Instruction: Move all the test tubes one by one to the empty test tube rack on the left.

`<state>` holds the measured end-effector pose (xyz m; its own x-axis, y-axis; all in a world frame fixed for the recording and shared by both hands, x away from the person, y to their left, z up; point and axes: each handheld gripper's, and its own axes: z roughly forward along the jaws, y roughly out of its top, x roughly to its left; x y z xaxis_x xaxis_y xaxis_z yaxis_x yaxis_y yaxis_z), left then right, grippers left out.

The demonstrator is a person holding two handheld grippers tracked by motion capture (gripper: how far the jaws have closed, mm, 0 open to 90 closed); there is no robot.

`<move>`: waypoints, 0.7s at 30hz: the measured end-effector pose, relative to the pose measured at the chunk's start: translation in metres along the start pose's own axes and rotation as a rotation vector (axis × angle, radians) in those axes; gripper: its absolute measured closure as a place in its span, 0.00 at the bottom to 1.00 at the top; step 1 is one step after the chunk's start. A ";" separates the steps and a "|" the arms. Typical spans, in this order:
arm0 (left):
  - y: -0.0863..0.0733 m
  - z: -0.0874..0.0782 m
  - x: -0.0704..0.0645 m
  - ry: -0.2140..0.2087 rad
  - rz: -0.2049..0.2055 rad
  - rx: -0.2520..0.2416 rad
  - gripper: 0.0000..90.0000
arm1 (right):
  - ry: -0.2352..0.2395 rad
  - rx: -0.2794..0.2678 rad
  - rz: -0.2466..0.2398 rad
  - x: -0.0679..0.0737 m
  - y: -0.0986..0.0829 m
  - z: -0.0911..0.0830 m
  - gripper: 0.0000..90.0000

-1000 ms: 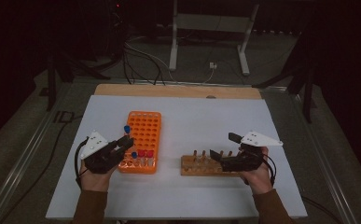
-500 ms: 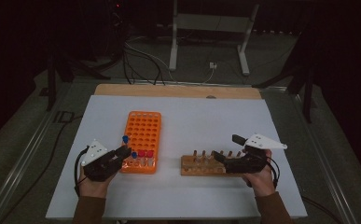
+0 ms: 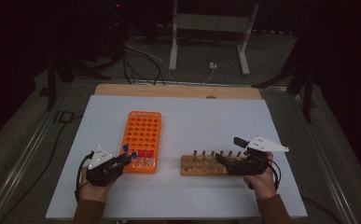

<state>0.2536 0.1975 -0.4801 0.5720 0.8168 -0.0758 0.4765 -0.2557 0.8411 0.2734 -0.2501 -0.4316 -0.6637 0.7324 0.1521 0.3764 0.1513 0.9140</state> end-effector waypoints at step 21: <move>-0.005 0.007 -0.004 0.010 0.043 0.082 0.85 | 0.011 0.019 -0.021 0.005 -0.003 0.006 0.02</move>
<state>0.2536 0.1923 -0.4873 0.5867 0.8091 -0.0343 0.5046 -0.3321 0.7970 0.2724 -0.2430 -0.4359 -0.6788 0.7214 0.1372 0.3742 0.1790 0.9099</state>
